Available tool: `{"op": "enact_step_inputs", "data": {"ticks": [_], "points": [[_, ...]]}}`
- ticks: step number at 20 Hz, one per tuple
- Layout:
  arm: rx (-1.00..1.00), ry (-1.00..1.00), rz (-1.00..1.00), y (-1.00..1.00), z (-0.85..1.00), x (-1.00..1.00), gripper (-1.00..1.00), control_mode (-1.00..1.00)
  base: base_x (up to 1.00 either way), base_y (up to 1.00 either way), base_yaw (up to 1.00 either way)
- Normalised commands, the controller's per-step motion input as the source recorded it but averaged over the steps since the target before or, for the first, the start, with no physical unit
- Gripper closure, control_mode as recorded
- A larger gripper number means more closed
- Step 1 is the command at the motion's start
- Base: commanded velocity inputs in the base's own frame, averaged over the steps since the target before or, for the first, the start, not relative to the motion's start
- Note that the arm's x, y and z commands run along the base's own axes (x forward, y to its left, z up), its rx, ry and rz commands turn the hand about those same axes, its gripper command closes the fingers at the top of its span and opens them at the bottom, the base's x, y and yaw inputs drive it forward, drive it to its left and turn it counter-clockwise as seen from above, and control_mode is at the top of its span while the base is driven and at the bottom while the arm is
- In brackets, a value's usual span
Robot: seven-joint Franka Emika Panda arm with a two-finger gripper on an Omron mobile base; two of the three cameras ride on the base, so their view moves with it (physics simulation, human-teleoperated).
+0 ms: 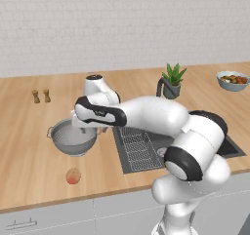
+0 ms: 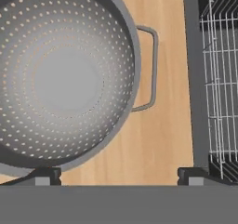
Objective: Put the colander in the sink, put the peach in the colander, and turn on the sink faucet and pour water over the colander.
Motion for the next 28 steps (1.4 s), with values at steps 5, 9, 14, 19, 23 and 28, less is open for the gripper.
{"op": "enact_step_inputs", "data": {"ticks": [5, 9, 14, 19, 23, 28], "points": [[0.00, 0.01, -0.06, 0.22, -0.42, 0.11, -1.00, -1.00, 0.00, 0.00, 0.00], [0.00, 0.00, -0.05, 0.19, -0.34, 0.15, -1.00, -1.00, 0.00, 0.00, 0.00], [0.00, 0.00, -0.06, 0.08, -0.31, 0.20, -1.00, -1.00, 0.00, 0.00, 0.00], [0.00, 0.00, -0.09, 0.02, -0.26, 0.15, -1.00, -1.00, 0.00, 0.00, 0.00], [0.00, 0.00, -0.13, 0.00, -0.27, 0.00, -1.00, -1.00, 0.00, 0.00, 0.00], [0.00, 0.00, -0.15, 0.00, -0.31, 0.00, 1.00, -1.00, 0.00, 0.00, 0.00]]}}
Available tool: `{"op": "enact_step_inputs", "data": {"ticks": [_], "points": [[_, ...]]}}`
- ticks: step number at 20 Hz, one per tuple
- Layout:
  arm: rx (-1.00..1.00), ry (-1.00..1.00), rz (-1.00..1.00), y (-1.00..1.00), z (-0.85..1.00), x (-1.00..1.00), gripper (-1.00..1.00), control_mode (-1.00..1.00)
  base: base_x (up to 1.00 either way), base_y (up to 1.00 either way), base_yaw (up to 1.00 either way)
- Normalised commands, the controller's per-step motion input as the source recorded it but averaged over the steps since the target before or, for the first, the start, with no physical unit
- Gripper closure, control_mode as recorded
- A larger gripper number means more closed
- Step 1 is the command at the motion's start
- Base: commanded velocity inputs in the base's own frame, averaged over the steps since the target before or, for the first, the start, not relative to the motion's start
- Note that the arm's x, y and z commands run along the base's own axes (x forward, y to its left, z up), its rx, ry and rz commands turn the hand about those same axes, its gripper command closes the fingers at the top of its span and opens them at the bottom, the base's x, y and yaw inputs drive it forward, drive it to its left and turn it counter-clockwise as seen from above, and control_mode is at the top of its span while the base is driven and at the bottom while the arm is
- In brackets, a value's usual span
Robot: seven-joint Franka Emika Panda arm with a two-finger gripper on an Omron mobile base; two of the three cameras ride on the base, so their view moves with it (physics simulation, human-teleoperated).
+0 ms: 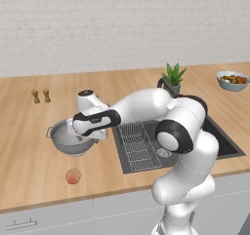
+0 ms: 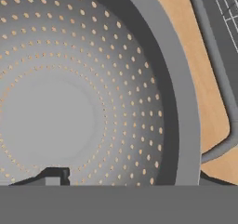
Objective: Put the colander in the sink, put the peach in the colander, and turn on the sink faucet and pour water over the colander.
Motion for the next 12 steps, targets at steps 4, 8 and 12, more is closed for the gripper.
{"op": "enact_step_inputs", "data": {"ticks": [4, 8, 12], "points": [[0.00, 0.00, -0.15, 0.00, -0.14, 0.00, 1.00, -1.00, 0.00, 0.00, 0.00], [0.00, -0.08, -0.16, -0.17, 0.00, -0.15, 1.00, -1.00, 0.00, 0.00, 0.00], [0.00, -0.10, -0.19, -0.47, 0.12, -0.28, 1.00, -1.00, 0.00, 0.00, 0.00]]}}
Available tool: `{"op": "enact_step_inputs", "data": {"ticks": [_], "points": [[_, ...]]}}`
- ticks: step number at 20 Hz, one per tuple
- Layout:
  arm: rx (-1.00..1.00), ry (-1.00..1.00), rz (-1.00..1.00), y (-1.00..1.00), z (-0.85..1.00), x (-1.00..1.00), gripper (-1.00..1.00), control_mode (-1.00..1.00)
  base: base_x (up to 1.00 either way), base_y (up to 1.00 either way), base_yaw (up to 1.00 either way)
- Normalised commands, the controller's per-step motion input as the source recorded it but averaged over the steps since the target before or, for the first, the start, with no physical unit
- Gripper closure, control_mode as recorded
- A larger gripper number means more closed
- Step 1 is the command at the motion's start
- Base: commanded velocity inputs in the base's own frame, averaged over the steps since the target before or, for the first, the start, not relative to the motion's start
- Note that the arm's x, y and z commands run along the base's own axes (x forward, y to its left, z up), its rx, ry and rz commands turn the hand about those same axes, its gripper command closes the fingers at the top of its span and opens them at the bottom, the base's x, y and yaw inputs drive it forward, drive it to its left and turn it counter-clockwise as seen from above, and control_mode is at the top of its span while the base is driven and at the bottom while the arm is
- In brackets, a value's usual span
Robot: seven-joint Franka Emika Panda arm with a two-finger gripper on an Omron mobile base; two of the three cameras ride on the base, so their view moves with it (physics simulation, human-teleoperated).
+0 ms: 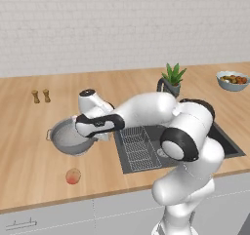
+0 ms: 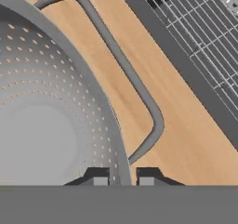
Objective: Put the colander in the sink, put the peach in the colander, and turn on the sink faucet and pour water over the colander.
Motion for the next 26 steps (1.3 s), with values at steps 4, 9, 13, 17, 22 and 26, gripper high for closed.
{"op": "enact_step_inputs", "data": {"ticks": [4, 9, 13, 17, 22, 26], "points": [[0.06, -0.11, -0.18, -0.74, 0.70, -0.54, 1.00, -1.00, 0.00, 0.00, 0.00], [0.15, -0.04, -0.18, -0.97, 1.00, -0.54, 1.00, -1.00, 0.00, 0.00, 0.00], [0.16, 0.02, -0.16, -1.00, 0.91, -0.55, 1.00, -1.00, 0.00, 0.00, 0.00], [0.09, 0.02, -0.11, -1.00, 0.80, -0.77, 1.00, -1.00, 0.00, 0.00, 0.00], [0.00, 0.00, -0.04, -0.95, 0.55, -0.97, 1.00, -1.00, 0.00, 0.00, 0.00], [0.00, 0.00, 0.00, -0.97, 0.42, -0.85, 1.00, -1.00, 0.00, 0.00, 0.00]]}}
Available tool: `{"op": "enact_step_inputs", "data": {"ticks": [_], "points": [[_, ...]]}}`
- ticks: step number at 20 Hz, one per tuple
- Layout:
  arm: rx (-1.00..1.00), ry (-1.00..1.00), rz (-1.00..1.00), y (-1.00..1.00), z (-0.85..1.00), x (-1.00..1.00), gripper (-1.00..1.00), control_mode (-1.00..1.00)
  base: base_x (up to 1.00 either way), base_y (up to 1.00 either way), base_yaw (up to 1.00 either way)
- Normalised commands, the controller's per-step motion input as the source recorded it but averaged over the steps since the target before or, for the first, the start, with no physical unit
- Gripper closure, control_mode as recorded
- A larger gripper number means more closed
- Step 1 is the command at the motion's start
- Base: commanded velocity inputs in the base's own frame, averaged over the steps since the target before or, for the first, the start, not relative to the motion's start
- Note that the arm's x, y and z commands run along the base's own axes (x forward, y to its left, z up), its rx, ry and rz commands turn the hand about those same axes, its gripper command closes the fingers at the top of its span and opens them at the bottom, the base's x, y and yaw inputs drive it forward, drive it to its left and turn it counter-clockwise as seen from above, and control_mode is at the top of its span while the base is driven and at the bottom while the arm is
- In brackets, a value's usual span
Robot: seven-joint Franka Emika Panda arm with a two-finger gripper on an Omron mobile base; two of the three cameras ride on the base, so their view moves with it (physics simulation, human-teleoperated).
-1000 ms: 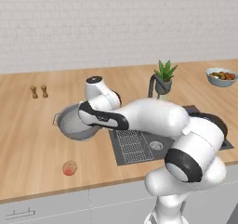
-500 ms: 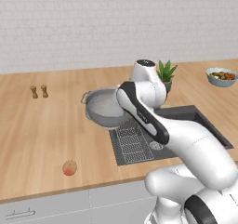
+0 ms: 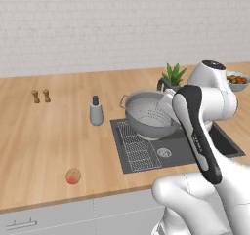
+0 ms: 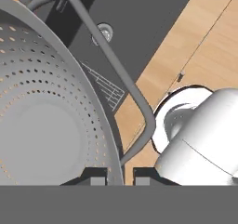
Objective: Put the colander in the sink, put the peach in the colander, and turn on the sink faucet and pour water over the colander.
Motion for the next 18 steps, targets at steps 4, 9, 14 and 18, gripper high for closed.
{"op": "enact_step_inputs", "data": {"ticks": [4, 9, 14, 18], "points": [[0.00, 0.00, 0.00, -0.99, 0.31, -0.66, 1.00, -1.00, 0.00, 0.00, 0.00], [0.00, 0.02, 0.00, -0.97, 0.17, -0.47, 1.00, -1.00, 0.00, 0.00, 0.00], [0.00, 0.07, 0.00, -1.00, 0.01, -0.08, 1.00, -1.00, 0.00, 0.00, 0.00], [0.00, 0.07, 0.02, -0.98, 0.00, 0.00, 1.00, -1.00, 0.00, 0.00, 0.00]]}}
